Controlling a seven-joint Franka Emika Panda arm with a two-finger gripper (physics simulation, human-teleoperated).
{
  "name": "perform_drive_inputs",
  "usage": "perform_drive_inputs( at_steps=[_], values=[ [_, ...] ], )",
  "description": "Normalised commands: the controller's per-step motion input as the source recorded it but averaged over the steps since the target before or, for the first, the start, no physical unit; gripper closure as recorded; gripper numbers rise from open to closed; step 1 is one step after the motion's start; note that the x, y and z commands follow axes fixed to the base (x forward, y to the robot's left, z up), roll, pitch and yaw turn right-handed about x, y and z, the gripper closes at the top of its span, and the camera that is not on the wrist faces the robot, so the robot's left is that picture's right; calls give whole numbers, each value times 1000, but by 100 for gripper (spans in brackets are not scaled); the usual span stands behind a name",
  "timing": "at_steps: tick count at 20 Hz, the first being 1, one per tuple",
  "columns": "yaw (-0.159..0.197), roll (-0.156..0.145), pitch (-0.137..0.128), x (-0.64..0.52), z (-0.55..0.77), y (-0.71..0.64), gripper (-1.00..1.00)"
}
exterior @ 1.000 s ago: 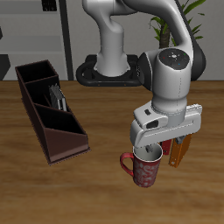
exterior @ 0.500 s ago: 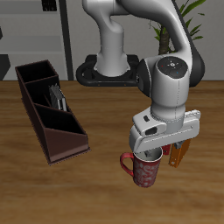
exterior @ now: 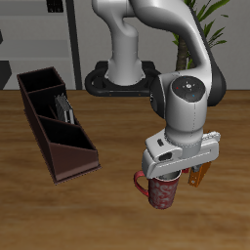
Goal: Place the striped book into the right desk caddy's front compartment and place the red mug into the right desk caddy's right compartment
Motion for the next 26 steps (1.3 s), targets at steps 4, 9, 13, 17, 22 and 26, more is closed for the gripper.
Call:
perform_drive_inputs(
  at_steps=[4, 9, 13, 17, 22, 26],
  values=[
    [-23, 4, 38, 10, -204, -28, 100],
    [-11, -3, 26, 1, -177, -34, 100],
    [-3, -4, -1, -4, -5, -46, 100],
    [-18, -12, -28, -76, 252, -150, 100],
    [-37, -15, -51, -112, 469, -172, 100],
    [-46, -2, -67, -258, 599, -179, 100]
  ],
)
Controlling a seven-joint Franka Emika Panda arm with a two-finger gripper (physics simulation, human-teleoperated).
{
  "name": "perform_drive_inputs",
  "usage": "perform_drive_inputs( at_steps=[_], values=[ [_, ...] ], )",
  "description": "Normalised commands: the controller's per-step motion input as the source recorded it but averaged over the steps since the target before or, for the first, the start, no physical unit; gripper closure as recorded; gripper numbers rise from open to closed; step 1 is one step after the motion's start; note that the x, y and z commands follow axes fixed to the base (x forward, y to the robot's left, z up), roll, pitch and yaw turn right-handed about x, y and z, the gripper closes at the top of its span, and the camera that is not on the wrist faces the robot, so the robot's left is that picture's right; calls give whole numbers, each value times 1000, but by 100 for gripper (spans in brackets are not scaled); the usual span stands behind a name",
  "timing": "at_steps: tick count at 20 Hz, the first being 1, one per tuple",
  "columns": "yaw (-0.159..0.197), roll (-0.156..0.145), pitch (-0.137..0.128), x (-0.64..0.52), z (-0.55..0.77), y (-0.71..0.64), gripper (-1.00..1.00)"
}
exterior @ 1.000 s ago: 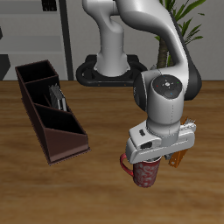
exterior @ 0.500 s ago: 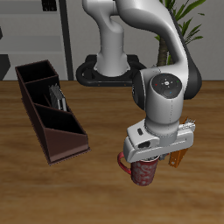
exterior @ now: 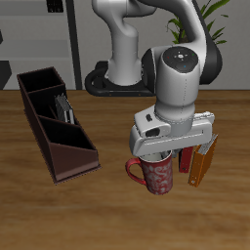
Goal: Place the striped book into the right desk caddy's front compartment and place the red mug into the right desk caddy's right compartment
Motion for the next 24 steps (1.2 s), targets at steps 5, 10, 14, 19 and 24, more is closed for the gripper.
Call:
perform_drive_inputs(
  at_steps=[5, 10, 14, 19, 24],
  values=[
    [-38, -10, -49, -206, 411, -113, 100],
    [-35, -5, -68, -372, 604, -211, 100],
    [-5, 16, -80, -463, 521, -99, 100],
    [3, 12, -33, -275, 261, -34, 100],
    [-11, 5, -39, -415, 302, -56, 100]
  ],
)
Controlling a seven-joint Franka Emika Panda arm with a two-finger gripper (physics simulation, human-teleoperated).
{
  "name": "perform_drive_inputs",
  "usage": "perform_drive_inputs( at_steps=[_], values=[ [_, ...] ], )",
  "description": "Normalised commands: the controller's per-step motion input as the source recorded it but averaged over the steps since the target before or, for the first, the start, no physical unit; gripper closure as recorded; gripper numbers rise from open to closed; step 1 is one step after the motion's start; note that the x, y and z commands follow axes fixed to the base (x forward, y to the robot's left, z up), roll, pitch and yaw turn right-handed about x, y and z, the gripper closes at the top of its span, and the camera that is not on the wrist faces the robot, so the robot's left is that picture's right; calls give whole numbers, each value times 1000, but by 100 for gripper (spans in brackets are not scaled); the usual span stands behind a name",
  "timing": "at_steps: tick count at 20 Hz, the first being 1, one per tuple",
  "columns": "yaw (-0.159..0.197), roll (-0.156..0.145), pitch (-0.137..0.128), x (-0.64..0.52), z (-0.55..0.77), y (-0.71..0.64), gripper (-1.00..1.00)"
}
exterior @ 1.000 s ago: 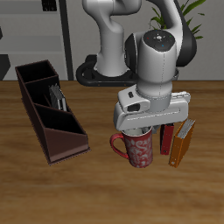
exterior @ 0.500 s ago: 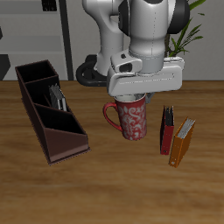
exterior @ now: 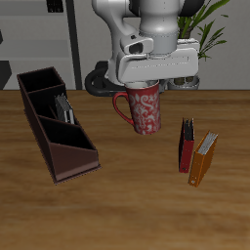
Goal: Place the striped book into the right desk caddy's front compartment and place the red mug into the right desk caddy's right compartment
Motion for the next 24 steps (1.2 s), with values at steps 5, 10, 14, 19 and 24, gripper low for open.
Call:
perform_drive_inputs(
  at_steps=[5, 10, 14, 19, 24],
  values=[
    [-9, -1, -26, -295, 223, -111, 100],
    [-76, 19, -5, -413, 242, -154, 100],
    [-5, 77, -17, -482, 212, -66, 100],
    [-30, 49, 19, -403, 129, -82, 100],
    [59, 22, 11, -385, 17, -158, 100]
  ],
)
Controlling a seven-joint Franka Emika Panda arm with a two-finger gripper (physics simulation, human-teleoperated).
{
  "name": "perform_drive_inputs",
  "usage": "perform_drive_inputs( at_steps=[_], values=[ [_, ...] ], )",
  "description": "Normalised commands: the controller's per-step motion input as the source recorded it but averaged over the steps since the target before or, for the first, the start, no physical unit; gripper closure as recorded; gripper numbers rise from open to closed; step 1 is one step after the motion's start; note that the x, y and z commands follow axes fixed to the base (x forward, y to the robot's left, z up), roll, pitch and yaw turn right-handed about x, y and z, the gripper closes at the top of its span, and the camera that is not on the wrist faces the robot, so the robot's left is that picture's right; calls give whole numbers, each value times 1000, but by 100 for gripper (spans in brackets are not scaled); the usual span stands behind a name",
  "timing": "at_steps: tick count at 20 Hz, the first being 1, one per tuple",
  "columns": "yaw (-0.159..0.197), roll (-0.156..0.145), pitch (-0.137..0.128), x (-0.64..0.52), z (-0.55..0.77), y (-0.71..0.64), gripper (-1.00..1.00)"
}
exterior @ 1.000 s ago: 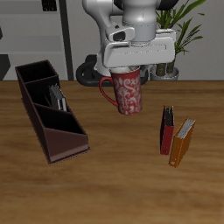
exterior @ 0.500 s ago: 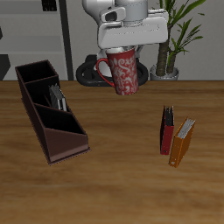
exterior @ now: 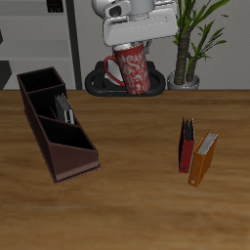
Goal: Place the striped book into the right desk caddy's front compartment and place the red mug into the right desk caddy's right compartment
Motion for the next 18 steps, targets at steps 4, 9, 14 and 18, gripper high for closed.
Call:
perform_drive_inputs(
  at_steps=[4, 9, 14, 18],
  values=[
    [40, 17, 12, -302, -87, -217, 100],
    [24, 27, 21, -264, -135, -189, 100],
    [68, -42, -19, -461, -167, -207, 100],
    [5, -82, -29, -448, 20, -264, 100]
  ],
)
